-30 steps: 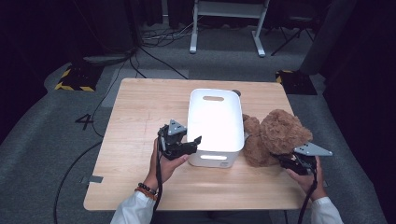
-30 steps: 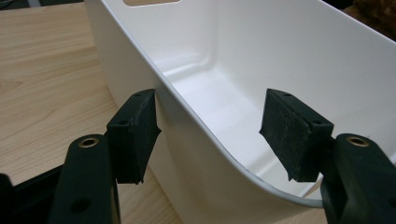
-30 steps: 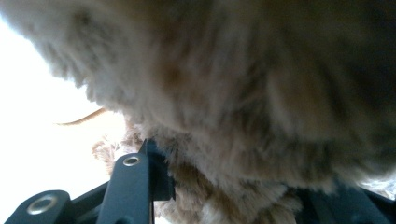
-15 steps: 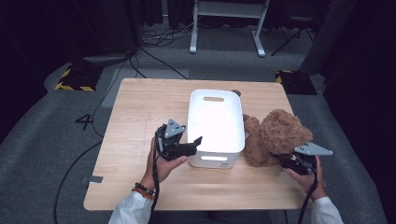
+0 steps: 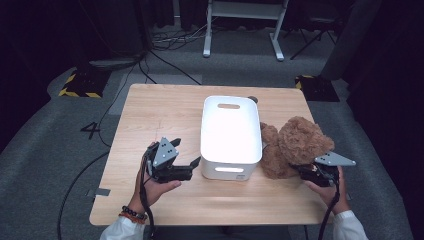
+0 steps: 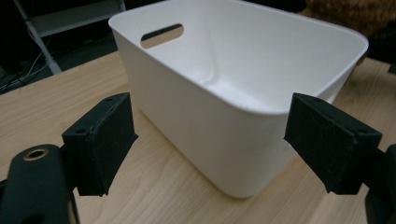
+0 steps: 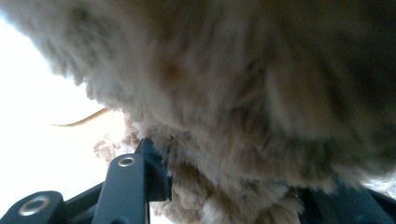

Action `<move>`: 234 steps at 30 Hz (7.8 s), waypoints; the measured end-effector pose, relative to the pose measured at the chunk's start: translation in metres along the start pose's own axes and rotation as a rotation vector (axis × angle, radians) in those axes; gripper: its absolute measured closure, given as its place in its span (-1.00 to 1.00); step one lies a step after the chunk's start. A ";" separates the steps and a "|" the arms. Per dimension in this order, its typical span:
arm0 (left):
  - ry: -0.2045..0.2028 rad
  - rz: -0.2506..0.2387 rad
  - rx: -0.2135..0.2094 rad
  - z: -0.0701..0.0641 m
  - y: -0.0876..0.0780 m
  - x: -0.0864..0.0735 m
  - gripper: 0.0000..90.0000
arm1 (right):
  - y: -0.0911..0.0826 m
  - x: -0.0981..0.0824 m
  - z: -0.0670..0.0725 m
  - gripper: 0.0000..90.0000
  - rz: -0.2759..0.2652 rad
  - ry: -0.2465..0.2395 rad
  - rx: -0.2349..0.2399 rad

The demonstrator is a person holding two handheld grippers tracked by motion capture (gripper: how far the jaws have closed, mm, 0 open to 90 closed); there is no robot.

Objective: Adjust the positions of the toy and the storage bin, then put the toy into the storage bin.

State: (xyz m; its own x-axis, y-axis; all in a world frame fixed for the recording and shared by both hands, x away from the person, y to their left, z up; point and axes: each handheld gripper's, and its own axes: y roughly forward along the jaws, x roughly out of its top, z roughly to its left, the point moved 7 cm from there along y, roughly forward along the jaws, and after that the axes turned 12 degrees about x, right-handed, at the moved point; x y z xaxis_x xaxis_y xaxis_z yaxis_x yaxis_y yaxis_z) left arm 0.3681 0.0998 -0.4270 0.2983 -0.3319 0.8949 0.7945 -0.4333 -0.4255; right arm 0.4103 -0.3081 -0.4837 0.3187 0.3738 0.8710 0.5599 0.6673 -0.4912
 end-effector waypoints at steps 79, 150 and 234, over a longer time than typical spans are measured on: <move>0.039 0.354 -0.058 0.007 0.027 -0.132 -0.66 | -0.027 0.021 -0.001 0.53 -0.191 0.008 0.010; 0.039 0.354 -0.059 0.007 0.027 -0.132 -0.66 | -0.060 0.077 0.004 0.57 -0.319 -0.065 -0.045; 0.043 0.354 -0.059 0.007 0.027 -0.132 -0.66 | 0.005 0.189 0.094 0.56 -0.350 -0.252 0.163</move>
State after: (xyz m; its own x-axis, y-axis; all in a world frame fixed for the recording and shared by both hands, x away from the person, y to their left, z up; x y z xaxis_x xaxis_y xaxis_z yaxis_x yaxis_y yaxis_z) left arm 0.3544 0.1376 -0.5555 0.5263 -0.5046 0.6844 0.6136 -0.3319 -0.7165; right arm 0.4017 -0.1737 -0.3217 -0.0755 0.2390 0.9681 0.4669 0.8663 -0.1775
